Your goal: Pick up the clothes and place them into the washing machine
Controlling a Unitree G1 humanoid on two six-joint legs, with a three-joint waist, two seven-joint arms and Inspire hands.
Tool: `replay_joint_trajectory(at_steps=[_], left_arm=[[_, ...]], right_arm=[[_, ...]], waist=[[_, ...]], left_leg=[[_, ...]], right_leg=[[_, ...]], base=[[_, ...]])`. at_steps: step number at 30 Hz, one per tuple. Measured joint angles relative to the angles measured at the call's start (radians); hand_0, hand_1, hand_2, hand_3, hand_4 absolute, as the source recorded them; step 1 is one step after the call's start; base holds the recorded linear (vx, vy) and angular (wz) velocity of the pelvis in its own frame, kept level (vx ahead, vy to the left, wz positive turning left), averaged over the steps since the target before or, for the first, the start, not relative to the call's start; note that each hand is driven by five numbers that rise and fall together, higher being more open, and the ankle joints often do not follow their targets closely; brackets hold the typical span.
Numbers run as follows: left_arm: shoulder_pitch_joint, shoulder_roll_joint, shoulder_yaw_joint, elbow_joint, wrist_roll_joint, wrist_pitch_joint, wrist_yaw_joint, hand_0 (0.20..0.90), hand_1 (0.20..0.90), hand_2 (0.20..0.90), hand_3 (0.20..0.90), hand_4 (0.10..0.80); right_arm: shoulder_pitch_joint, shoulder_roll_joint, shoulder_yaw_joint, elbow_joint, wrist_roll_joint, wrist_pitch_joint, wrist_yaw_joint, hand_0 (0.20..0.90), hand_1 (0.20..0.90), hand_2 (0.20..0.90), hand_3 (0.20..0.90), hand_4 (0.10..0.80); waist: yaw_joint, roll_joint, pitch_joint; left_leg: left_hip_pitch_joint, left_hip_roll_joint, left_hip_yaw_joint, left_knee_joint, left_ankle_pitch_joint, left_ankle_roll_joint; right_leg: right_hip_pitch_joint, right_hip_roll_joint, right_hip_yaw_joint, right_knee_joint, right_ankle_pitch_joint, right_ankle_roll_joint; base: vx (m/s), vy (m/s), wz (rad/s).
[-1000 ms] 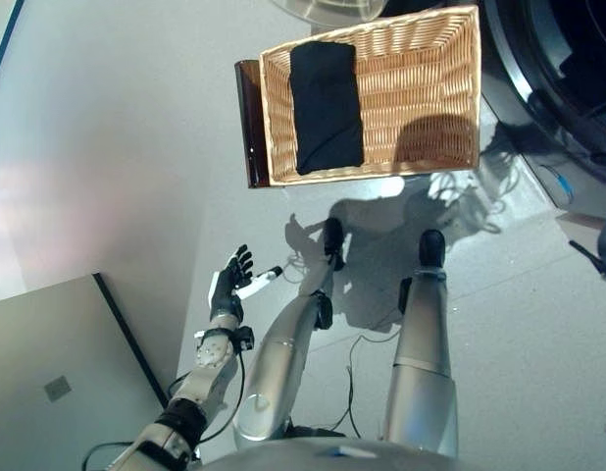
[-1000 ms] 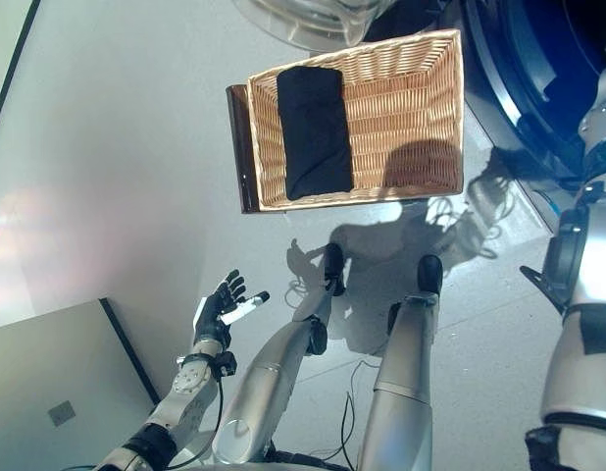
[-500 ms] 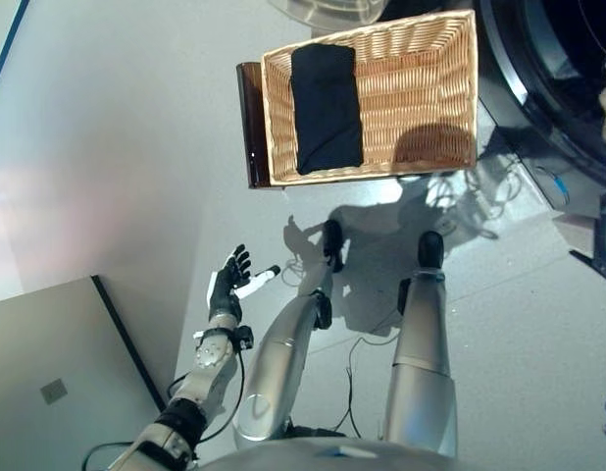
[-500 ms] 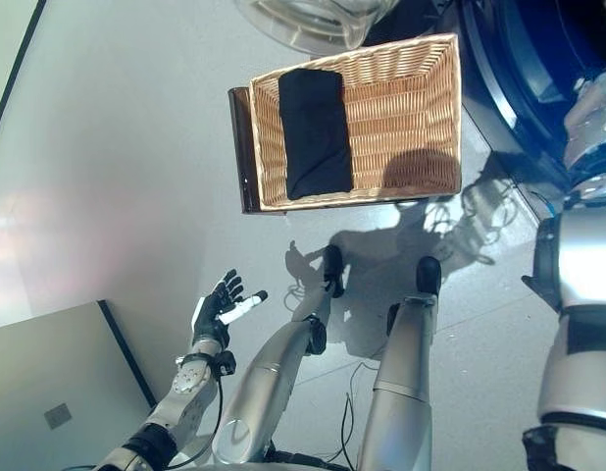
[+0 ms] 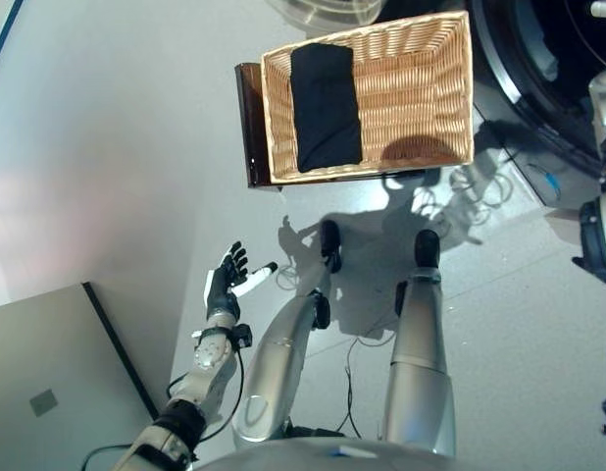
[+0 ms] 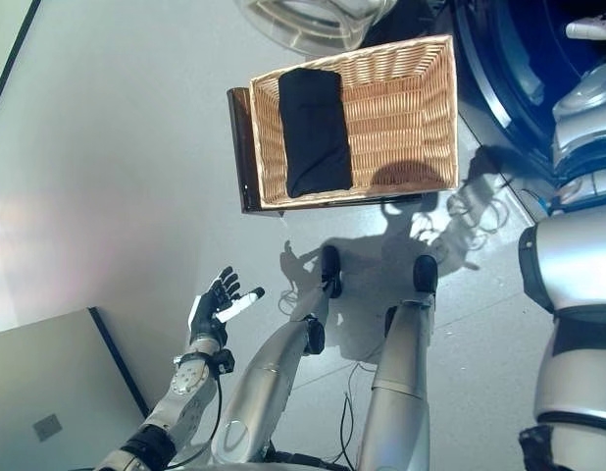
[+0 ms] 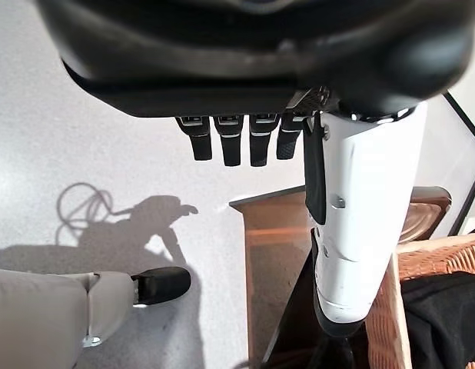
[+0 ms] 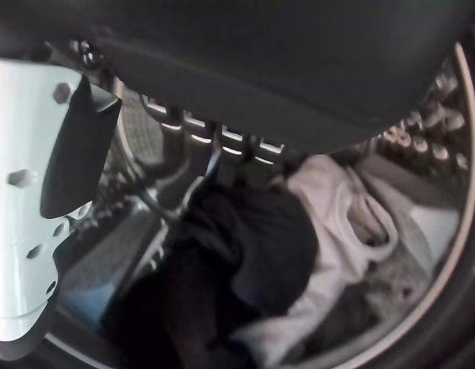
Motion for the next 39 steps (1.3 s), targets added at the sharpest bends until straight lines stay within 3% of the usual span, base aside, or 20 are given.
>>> replay_joint_trajectory(at_steps=[9,15,25,39], left_arm=[[-0.013,-0.001,0.03,0.01,0.022,-0.015,0.028,0.9,0.9,0.9,0.9,0.8],[-0.018,-0.008,0.047,0.037,0.028,-0.018,0.049,0.9,0.9,0.9,0.9,0.8],[-0.018,-0.011,0.11,0.049,0.049,-0.018,0.073,0.9,0.9,0.9,0.9,0.8],[-0.018,-0.01,0.115,0.056,0.067,-0.018,0.1,0.9,0.9,0.9,0.9,0.8]], right_arm=[[0.158,0.115,-0.127,-0.097,-0.036,0.0,-0.095,0.9,0.9,0.9,0.9,0.8],[0.341,0.215,-0.203,-0.271,-0.048,-0.003,-0.135,0.9,0.9,0.9,0.9,0.8],[0.478,0.391,-0.232,-0.429,-0.121,-0.007,-0.147,0.9,0.9,0.9,0.9,0.8],[0.517,0.508,-0.143,-0.475,-0.242,-0.022,-0.127,0.9,0.9,0.9,0.9,0.8]], waist=[[-0.005,-0.001,0.001],[-0.008,-0.008,0.006],[-0.028,-0.063,0.044],[-0.021,-0.075,0.052]], left_leg=[[0.04,0.015,0.005,-0.004,-0.008,0.01],[0.067,0.03,0.007,-0.011,-0.012,0.015],[0.072,0.04,0.001,-0.006,-0.014,0.018],[0.073,0.052,-0.01,0.005,-0.021,0.024]], right_leg=[[0.054,0.009,-0.009,-0.043,0.015,-0.001],[0.103,0.016,-0.016,-0.094,0.031,0.003],[0.126,0.017,-0.029,-0.114,0.04,-0.003],[0.154,0.019,-0.049,-0.139,0.041,0.0]], base=[[-0.011,0.032,-0.07],[0.002,0.001,-0.05],[0.001,0.001,0.01],[0.004,-0.001,0.01]])
